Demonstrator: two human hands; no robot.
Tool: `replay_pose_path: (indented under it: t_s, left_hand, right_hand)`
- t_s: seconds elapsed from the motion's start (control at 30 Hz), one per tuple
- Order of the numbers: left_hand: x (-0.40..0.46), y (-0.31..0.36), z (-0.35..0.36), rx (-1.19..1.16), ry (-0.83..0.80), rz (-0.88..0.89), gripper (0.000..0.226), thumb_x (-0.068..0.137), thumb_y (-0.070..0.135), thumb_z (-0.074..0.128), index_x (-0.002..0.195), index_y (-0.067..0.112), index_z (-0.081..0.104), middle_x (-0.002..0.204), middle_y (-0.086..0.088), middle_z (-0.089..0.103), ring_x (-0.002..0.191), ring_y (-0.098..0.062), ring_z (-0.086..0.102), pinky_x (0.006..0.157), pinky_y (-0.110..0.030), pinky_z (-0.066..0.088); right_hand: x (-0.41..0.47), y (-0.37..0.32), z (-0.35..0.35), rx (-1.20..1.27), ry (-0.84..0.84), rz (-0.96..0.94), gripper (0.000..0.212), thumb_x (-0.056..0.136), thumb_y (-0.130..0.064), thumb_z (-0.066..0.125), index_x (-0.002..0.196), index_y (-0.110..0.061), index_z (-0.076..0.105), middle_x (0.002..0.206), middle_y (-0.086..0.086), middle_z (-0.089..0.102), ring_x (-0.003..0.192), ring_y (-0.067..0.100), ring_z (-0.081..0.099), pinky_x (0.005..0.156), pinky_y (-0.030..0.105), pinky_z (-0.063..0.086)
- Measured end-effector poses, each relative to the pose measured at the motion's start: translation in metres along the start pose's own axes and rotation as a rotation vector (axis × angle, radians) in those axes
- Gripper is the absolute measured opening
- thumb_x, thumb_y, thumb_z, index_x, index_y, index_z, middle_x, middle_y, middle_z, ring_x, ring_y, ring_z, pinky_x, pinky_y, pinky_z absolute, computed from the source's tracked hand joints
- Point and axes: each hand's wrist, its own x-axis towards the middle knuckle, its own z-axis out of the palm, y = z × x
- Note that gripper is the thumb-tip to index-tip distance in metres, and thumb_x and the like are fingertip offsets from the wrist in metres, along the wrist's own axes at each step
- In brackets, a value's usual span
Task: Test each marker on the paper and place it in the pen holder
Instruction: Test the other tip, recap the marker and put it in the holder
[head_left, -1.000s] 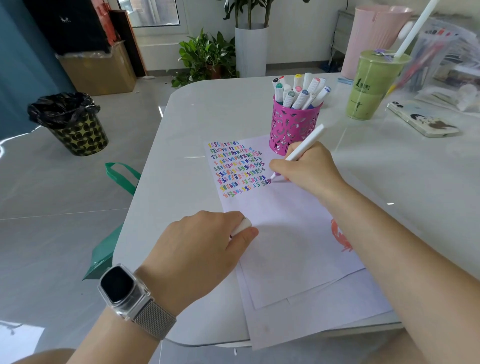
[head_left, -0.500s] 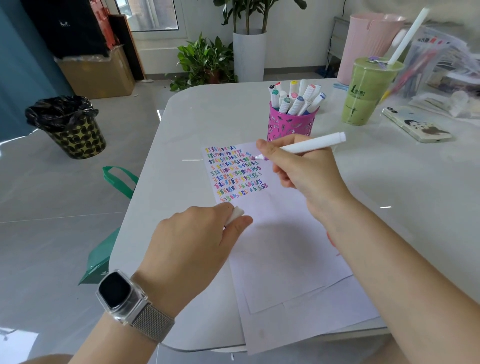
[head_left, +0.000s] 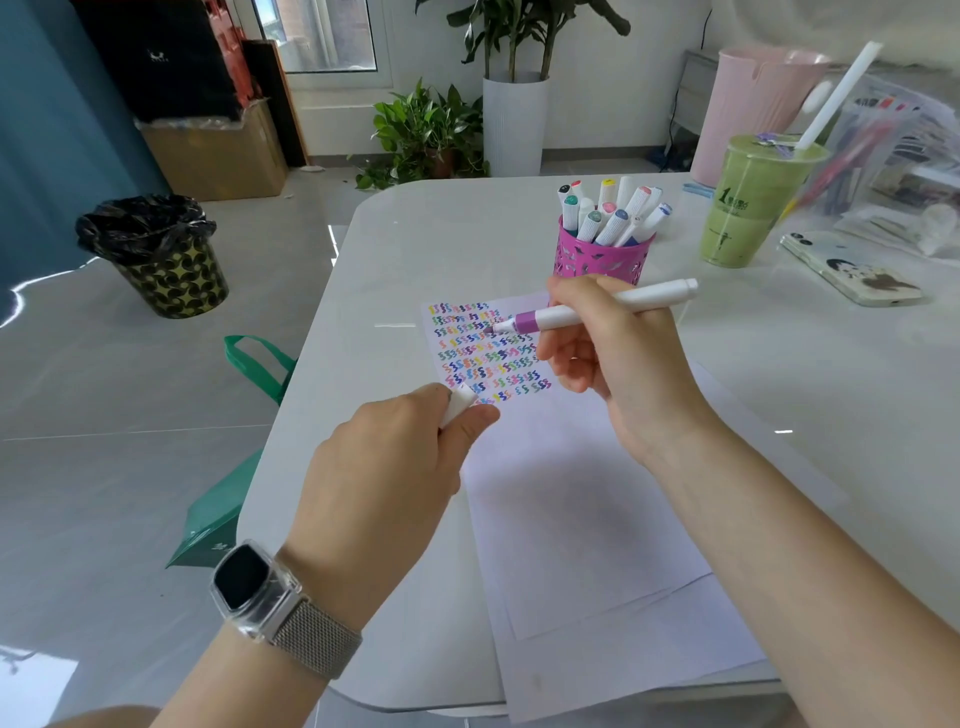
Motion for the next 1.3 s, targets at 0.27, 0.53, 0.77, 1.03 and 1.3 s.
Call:
replay_pose_path:
  t_s: [0.27,0.53,0.77,1.03,1.3]
  left_hand:
    - [-0.006,0.012,-0.001,-0.024,-0.055,0.047,0.037,0.091,0.045,0.031,0.064,0.022,0.02,0.052,0.0,0.031,0.056,-0.03,0.033,0.051,-0.039,0.028]
    - [-0.005,0.011,0.002,0.145,-0.097,0.07,0.027,0.095,0.038,0.023,0.071,0.027,0.02,0.056,-0.001,0.039,0.055,-0.031,0.038,0.059,-0.041,0.042]
    - [-0.005,0.009,0.004,0.236,-0.106,0.096,0.029,0.095,0.041,0.019,0.074,0.023,0.011,0.057,0.0,0.038,0.055,-0.029,0.04,0.057,-0.037,0.039]
    - [-0.004,0.009,0.0,0.206,-0.098,0.133,0.037,0.092,0.048,0.01,0.087,0.023,0.036,0.068,0.003,0.059,0.064,-0.024,0.057,0.065,-0.041,0.049]
    - [-0.004,0.011,0.0,-0.101,0.011,0.222,0.043,0.086,0.051,0.02,0.086,0.019,0.049,0.058,-0.001,0.059,0.053,-0.03,0.055,0.053,-0.044,0.047]
  right_hand:
    - [-0.004,-0.004,0.003,0.023,0.058,-0.025,0.038,0.089,-0.01,0.056,0.057,-0.011,0.036,0.031,-0.007,0.044,0.035,0.009,0.03,0.039,0.017,0.023]
    - [-0.004,-0.004,0.002,0.013,0.044,-0.057,0.036,0.089,-0.009,0.056,0.06,-0.012,0.035,0.032,-0.009,0.042,0.032,0.006,0.033,0.037,0.015,0.025]
    - [-0.006,0.002,0.004,-0.019,0.023,-0.105,0.044,0.089,-0.014,0.062,0.055,-0.014,0.034,0.034,-0.011,0.043,0.034,0.006,0.036,0.038,0.015,0.029]
    - [-0.006,0.009,0.005,-0.113,-0.069,-0.102,0.046,0.083,-0.012,0.07,0.053,-0.014,0.035,0.038,-0.009,0.042,0.035,0.008,0.039,0.04,0.017,0.031]
    - [-0.011,0.01,0.01,0.126,-0.073,0.181,0.042,0.082,-0.008,0.062,0.057,-0.021,0.03,0.043,-0.003,0.026,0.038,0.01,0.023,0.04,0.018,0.02]
